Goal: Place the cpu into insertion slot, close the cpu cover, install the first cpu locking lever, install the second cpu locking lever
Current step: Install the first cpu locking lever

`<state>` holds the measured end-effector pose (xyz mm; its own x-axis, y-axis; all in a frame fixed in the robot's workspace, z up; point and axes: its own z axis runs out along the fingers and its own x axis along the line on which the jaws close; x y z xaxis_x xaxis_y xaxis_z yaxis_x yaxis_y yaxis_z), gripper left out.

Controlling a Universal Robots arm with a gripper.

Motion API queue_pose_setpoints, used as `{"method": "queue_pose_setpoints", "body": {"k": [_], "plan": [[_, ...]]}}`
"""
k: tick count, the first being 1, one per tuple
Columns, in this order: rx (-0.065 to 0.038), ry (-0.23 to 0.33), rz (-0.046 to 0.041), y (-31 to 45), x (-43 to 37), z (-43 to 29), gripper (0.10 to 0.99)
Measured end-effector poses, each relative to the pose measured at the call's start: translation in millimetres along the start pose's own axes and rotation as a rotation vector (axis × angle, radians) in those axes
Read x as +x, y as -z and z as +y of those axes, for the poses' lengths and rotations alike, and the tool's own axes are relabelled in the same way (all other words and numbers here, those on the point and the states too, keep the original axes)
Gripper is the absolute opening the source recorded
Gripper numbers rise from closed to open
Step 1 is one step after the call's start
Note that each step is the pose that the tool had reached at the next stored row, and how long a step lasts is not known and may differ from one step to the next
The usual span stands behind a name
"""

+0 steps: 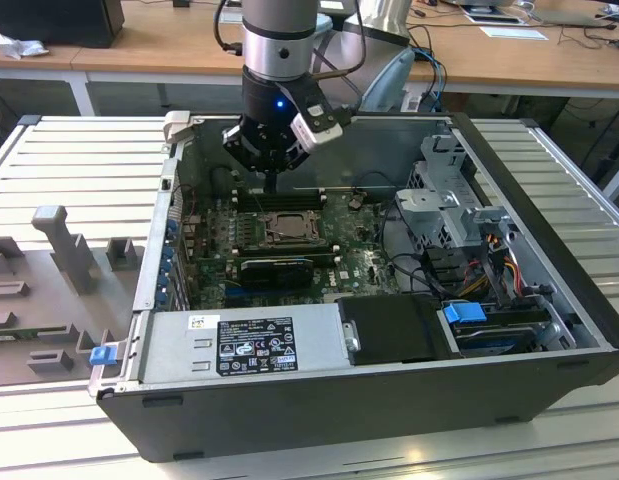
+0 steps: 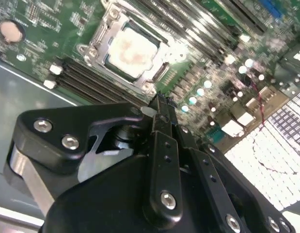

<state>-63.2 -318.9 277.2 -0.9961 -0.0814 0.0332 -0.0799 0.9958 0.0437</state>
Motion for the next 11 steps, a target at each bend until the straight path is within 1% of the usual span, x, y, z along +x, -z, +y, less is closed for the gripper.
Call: {"method": "queue_pose_setpoints", "body": {"k": [2,4,6,7,8,9,11], "plan": [[0.0,0.0,-0.0069,-0.7,8.9,0.7,0.106],[-0.002,0.0,-0.0121,-1.4,13.4,1.1,0.106],[-0.002,0.001,-0.019,-3.1,22.2,1.7,0.106],[-0.002,0.001,-0.0203,-3.8,25.9,2.0,0.106],[-0.003,0.001,-0.0211,-5.2,33.1,2.5,0.106],[-0.004,0.001,-0.0212,-6.2,37.6,2.9,0.106],[-0.005,0.001,-0.0212,-8.4,41.9,5.2,0.106]]}}
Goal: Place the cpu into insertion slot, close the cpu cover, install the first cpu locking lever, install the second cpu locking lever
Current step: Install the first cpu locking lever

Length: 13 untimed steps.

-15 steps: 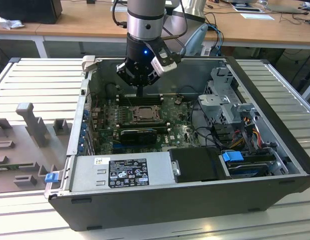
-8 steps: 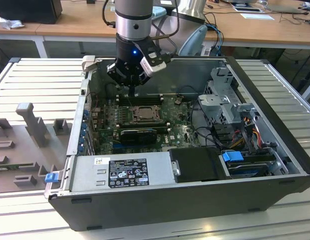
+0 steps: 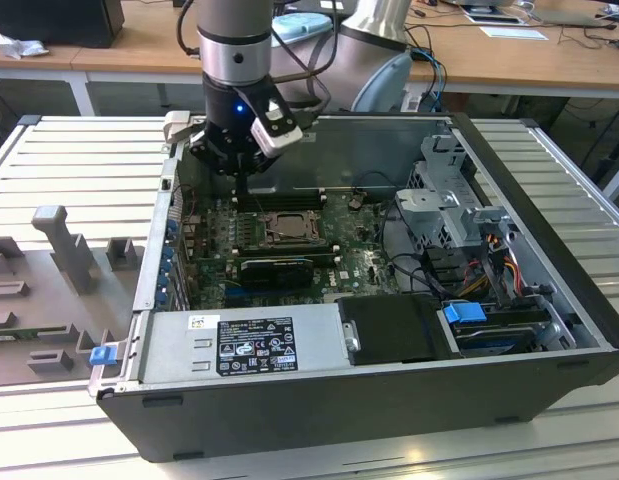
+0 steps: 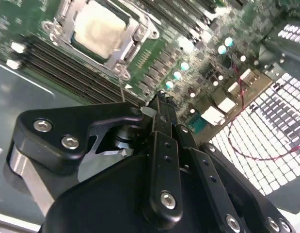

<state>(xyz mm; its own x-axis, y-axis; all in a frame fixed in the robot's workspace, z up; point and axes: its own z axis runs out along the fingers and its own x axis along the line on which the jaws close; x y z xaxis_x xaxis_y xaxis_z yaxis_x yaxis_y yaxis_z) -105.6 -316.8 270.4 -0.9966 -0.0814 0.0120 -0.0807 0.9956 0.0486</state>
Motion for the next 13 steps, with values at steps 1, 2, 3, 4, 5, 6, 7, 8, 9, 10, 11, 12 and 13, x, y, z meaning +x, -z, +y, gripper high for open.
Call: {"method": "queue_pose_setpoints", "body": {"k": [1,2,3,4,5,6,7,8,9,10,11,12,13], "plan": [[0.0,0.0,-0.0001,-1.9,0.3,2.4,0.106],[-0.001,0.0,-0.0002,-3.5,0.1,4.5,0.106],[-0.001,-0.001,-0.0002,-5.0,0.0,6.4,0.106],[-0.002,-0.001,-0.0002,-8.4,-0.3,11.1,0.106],[-0.003,0.0,-0.0004,-10.5,-0.3,14.4,0.106],[-0.003,-0.001,-0.0005,-11.4,-0.3,16.7,0.106],[-0.004,-0.001,-0.0003,-12.1,-0.6,20.2,0.106],[-0.004,0.0,-0.0004,-12.6,-1.4,24.5,0.106],[-0.004,0.0,-0.0006,-12.9,-3.2,26.4,0.106],[-0.004,-0.001,-0.0003,-13.1,-8.8,27.7,0.106],[-0.004,-0.001,-0.0001,-13.3,-13.3,28.0,0.106],[-0.004,-0.001,0.0002,-13.8,-19.8,28.2,0.106],[-0.004,0.0,0.0005,-14.2,-24.4,28.3,0.106]]}}
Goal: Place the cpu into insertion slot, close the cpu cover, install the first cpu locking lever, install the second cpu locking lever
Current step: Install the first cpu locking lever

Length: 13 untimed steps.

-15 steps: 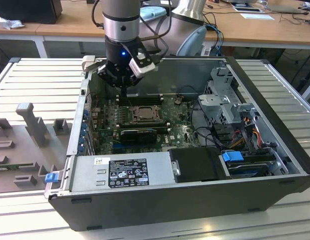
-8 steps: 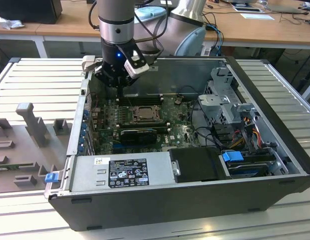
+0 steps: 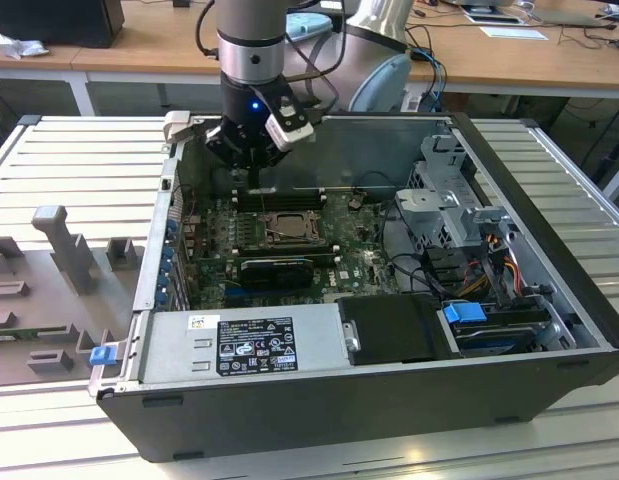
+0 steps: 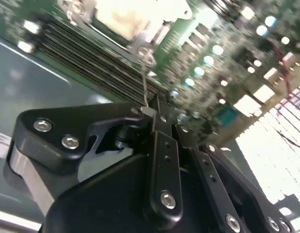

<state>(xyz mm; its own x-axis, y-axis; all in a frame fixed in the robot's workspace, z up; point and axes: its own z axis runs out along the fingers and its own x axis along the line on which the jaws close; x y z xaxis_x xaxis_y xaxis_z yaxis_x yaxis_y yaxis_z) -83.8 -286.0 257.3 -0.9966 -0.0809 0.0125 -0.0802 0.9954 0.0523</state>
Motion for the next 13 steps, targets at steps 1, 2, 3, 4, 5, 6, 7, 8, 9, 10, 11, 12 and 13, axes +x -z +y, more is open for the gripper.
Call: {"method": "queue_pose_setpoints", "body": {"k": [1,2,3,4,5,6,7,8,9,10,11,12,13], "plan": [[0.0,0.0,0.0007,-1.2,-9.2,0.0,0.106],[0.0,0.0,0.0012,-2.5,-18.3,0.1,0.106],[0.0,0.0,0.0013,-4.1,-27.9,-0.3,0.106],[0.0,-0.001,0.0014,-5.2,-36.9,-1.1,0.106],[-0.001,-0.002,0.0011,-5.8,-39.6,-1.7,0.106],[-0.003,-0.006,0.0008,-6.3,-40.2,-3.3,0.106],[-0.005,-0.007,0.0001,-6.7,-40.1,-4.4,0.106],[-0.01,-0.007,-0.0009,-6.9,-40.1,-5.1,0.106],[-0.016,-0.008,-0.002,-7.1,-40.0,-5.4,0.106],[-0.023,-0.01,-0.0033,-7.3,-40.0,-5.4,0.106],[-0.034,-0.015,-0.0052,-7.6,-40.3,-5.5,0.106],[-0.037,-0.022,-0.0064,-8.4,-41.3,-5.5,0.106],[-0.038,-0.028,-0.0068,-9.0,-42.1,-5.6,0.106]]}}
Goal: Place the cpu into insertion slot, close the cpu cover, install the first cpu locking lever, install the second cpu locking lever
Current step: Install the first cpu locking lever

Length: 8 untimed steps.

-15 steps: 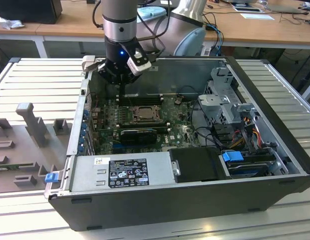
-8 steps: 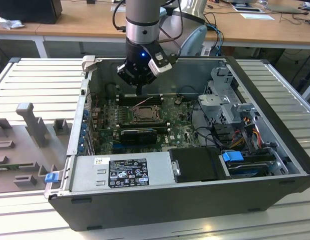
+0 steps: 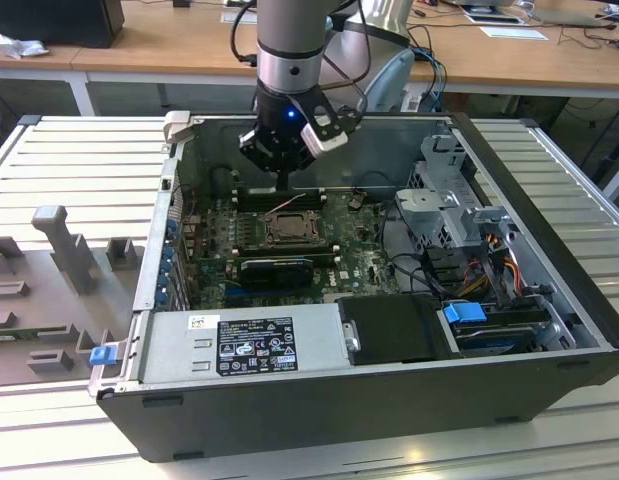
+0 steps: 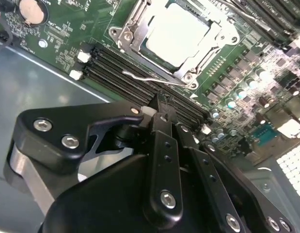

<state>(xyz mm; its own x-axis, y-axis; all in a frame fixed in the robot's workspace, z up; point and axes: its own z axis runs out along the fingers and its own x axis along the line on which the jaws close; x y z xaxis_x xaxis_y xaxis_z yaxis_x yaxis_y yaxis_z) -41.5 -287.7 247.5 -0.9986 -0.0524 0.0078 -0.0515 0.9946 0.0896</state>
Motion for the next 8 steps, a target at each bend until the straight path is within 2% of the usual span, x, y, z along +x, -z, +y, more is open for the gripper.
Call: {"method": "queue_pose_setpoints", "body": {"k": [4,7,8], "plan": [[0.0,-0.004,-0.0002,-8.7,-9.3,0.3,0.106],[0.001,-0.004,-0.0022,-12.4,-10.2,0.6,0.106],[0.001,-0.004,-0.007,-13.4,-10.4,0.6,0.106]]}}
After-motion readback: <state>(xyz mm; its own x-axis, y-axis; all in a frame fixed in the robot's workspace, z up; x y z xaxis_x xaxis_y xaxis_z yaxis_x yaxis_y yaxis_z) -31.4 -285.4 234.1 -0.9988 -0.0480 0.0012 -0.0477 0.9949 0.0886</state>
